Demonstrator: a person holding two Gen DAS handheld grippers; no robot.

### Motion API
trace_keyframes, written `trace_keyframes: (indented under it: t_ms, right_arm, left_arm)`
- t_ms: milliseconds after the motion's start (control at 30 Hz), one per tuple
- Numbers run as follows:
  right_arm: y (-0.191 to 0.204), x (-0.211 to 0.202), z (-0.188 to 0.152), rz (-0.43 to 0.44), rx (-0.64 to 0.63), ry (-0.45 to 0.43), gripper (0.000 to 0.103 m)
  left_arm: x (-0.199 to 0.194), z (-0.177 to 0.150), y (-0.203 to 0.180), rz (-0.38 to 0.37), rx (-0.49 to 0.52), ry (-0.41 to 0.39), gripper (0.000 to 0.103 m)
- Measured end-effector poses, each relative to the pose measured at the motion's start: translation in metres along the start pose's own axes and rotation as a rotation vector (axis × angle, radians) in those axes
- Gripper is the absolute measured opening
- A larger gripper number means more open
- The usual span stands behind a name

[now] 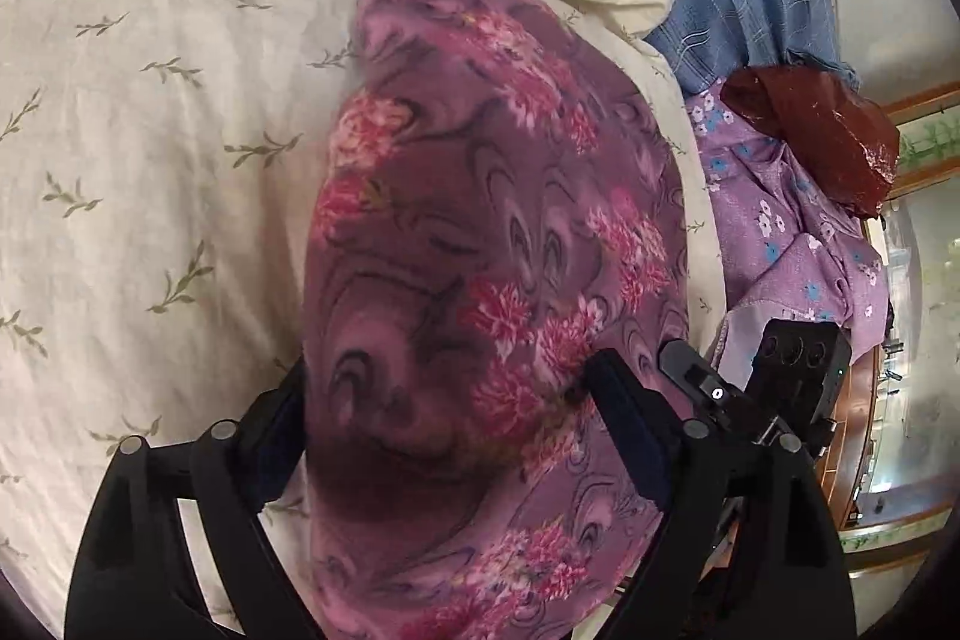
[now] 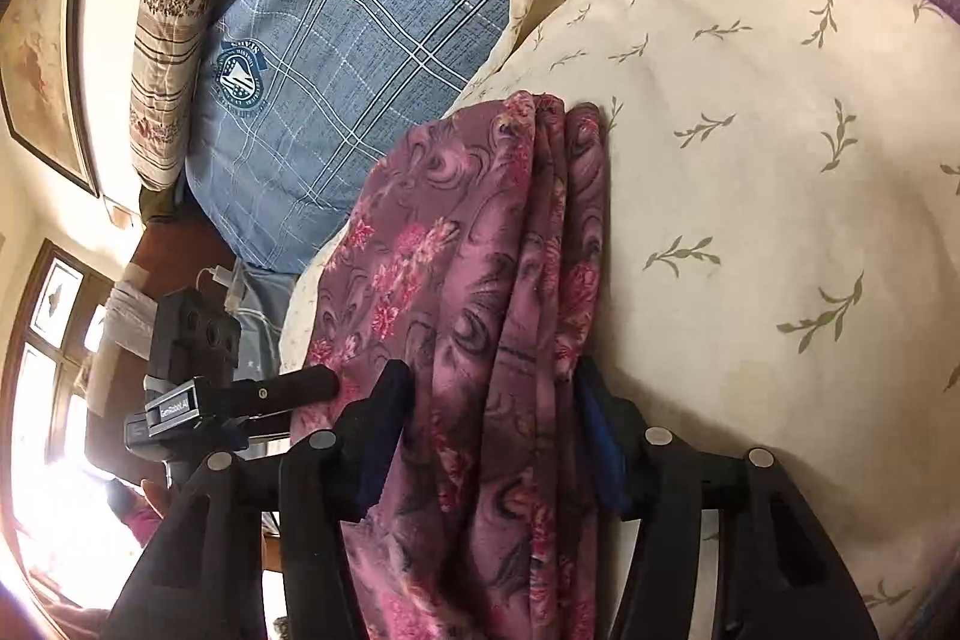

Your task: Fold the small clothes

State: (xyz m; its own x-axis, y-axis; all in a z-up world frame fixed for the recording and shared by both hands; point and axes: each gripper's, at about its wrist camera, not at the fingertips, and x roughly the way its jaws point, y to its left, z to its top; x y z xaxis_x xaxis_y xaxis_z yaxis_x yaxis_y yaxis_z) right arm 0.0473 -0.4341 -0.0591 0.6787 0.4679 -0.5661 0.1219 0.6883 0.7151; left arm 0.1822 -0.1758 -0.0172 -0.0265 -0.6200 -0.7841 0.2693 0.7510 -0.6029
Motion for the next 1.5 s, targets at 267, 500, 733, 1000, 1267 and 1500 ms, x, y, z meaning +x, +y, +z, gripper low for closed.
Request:
trace_keyframes:
  t_ms: [267, 500, 733, 1000, 1267, 1500]
  right_arm:
    - [0.057, -0.006, -0.006, -0.136, -0.132, -0.049, 0.029]
    - [0.145, 0.027, -0.013, -0.041, -0.230, -0.015, 0.029]
    - [0.204, 0.112, -0.018, -0.138, -0.352, 0.026, 0.029]
    - [0.165, 0.146, -0.015, -0.264, -0.253, 0.090, 0.044]
    - [0.182, 0.097, -0.041, -0.372, -0.311, 0.086, 0.079]
    - [0.171, 0.081, -0.074, -0.463, -0.327, 0.118, 0.100]
  left_arm:
    - [-0.029, -0.009, 0.010, -0.003, -0.062, -0.084, 0.032]
    - [-0.122, -0.018, 0.042, 0.069, -0.071, -0.291, 0.032]
    - [-0.158, -0.006, 0.106, 0.331, -0.092, -0.372, 0.069]
    - [-0.114, -0.007, 0.151, 0.386, -0.137, -0.307, 0.076]
    - [-0.117, -0.032, 0.105, 0.473, -0.004, -0.335, 0.076]
    - [-0.128, -0.063, 0.090, 0.512, 0.030, -0.318, 0.077]
